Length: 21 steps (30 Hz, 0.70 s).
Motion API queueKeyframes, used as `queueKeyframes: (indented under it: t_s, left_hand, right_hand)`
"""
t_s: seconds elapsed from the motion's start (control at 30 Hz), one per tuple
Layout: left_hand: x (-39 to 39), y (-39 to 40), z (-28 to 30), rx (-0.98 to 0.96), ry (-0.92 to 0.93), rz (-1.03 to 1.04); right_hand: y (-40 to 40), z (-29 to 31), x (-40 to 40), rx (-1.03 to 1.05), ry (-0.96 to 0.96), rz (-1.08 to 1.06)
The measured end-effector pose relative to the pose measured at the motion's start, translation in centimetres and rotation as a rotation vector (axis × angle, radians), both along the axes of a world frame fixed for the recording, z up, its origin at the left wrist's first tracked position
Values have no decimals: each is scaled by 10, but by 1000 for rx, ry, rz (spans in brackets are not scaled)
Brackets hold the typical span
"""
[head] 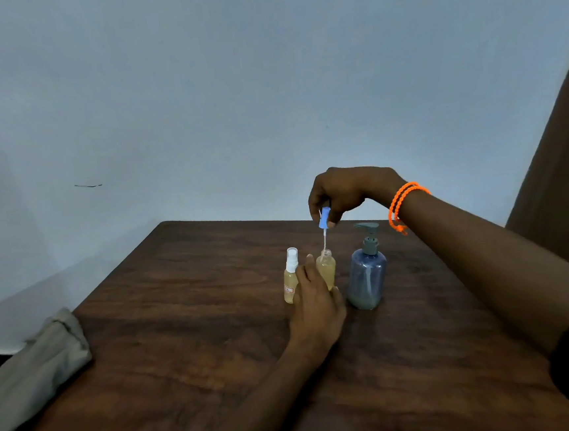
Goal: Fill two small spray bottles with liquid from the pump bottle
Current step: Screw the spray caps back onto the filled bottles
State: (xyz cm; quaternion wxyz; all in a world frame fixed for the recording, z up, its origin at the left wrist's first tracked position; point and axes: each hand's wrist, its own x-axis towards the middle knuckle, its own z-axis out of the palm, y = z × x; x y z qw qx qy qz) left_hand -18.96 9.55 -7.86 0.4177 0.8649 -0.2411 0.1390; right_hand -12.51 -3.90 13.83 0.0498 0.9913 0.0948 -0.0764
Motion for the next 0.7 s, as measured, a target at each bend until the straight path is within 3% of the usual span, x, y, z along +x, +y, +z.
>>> queueKeyframes:
  t_s: [0.3, 0.7]
  left_hand:
    - [0, -2, -8, 10, -45, -78]
    - [15, 3, -17, -71, -137, -36]
  right_hand:
    - [-5, 21, 0, 10, -59, -34]
    - [22, -40, 8, -74, 56, -81]
